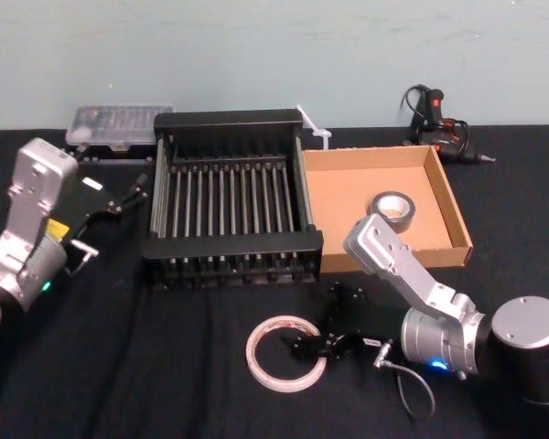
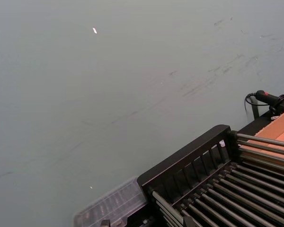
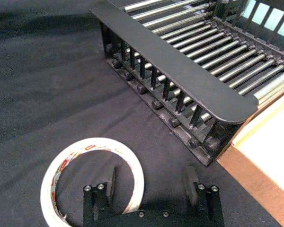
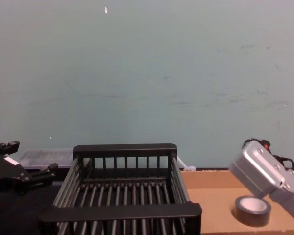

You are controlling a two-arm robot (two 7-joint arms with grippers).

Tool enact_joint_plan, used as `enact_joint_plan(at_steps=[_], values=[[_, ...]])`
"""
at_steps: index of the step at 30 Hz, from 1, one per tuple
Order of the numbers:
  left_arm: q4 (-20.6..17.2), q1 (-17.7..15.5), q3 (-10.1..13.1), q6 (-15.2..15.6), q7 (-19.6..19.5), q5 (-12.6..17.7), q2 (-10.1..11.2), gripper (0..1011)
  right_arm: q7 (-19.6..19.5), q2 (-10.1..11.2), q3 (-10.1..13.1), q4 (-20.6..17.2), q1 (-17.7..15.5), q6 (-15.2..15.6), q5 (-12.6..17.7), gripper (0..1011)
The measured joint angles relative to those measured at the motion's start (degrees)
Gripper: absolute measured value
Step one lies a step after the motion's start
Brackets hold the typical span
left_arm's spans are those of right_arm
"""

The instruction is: Pick up the white tape and place it into the black box , Pick up the silver tape and place it into the brown box.

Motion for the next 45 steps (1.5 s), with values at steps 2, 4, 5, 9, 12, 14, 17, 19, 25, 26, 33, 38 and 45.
enact_joint_plan(at_steps=[2, 4, 5, 9, 12, 14, 17, 19, 25, 26, 33, 38, 45], values=[[0.00, 0.00, 0.00, 0.00, 0.00, 0.00, 0.00, 1001, 0.00, 0.00, -0.01, -0.01, 0.00, -0.01, 0.01, 885], [0.00, 0.00, 0.00, 0.00, 0.00, 0.00, 0.00, 1002, -0.01, 0.00, -0.02, -0.02, 0.00, -0.02, 0.01, 860], [0.00, 0.00, 0.00, 0.00, 0.00, 0.00, 0.00, 1001, 0.00, 0.00, -0.03, -0.03, 0.00, -0.02, 0.02, 801], [0.00, 0.00, 0.00, 0.00, 0.00, 0.00, 0.00, 1001, -0.02, 0.00, -0.04, -0.03, 0.00, -0.04, 0.03, 708], [0.00, 0.00, 0.00, 0.00, 0.00, 0.00, 0.00, 1001, -0.02, 0.00, -0.05, -0.03, 0.00, -0.06, 0.03, 611], [0.00, 0.00, 0.00, 0.00, 0.00, 0.00, 0.00, 1001, -0.03, 0.00, -0.05, -0.03, 0.00, -0.07, 0.03, 548], [0.00, 0.00, 0.00, 0.00, 0.00, 0.00, 0.00, 1001, -0.03, 0.00, -0.05, -0.03, 0.00, -0.08, 0.04, 476], [0.00, 0.00, 0.00, 0.00, 0.00, 0.00, 0.00, 1001, -0.04, 0.00, -0.05, -0.03, 0.00, -0.09, 0.04, 386], [0.00, 0.00, 0.00, 0.00, 0.00, 0.00, 0.00, 1001, -0.04, 0.00, -0.05, -0.03, 0.00, -0.08, 0.04, 205], [0.00, 0.00, 0.00, 0.00, 0.00, 0.00, 0.00, 1001, -0.05, 0.00, -0.05, -0.03, 0.00, -0.09, 0.04, 168], [0.00, 0.00, 0.00, 0.00, 0.00, 0.00, 0.00, 1001, -0.05, 0.00, -0.05, -0.03, 0.00, -0.09, 0.04, 99], [0.00, 0.00, 0.00, 0.00, 0.00, 0.00, 0.00, 1001, -0.05, 0.00, -0.05, -0.03, 0.00, -0.09, 0.04, 99], [0.00, 0.00, 0.00, 0.00, 0.00, 0.00, 0.00, 1001, -0.05, 0.06, -0.01, -0.01, -0.07, -0.63, -0.04, 98]])
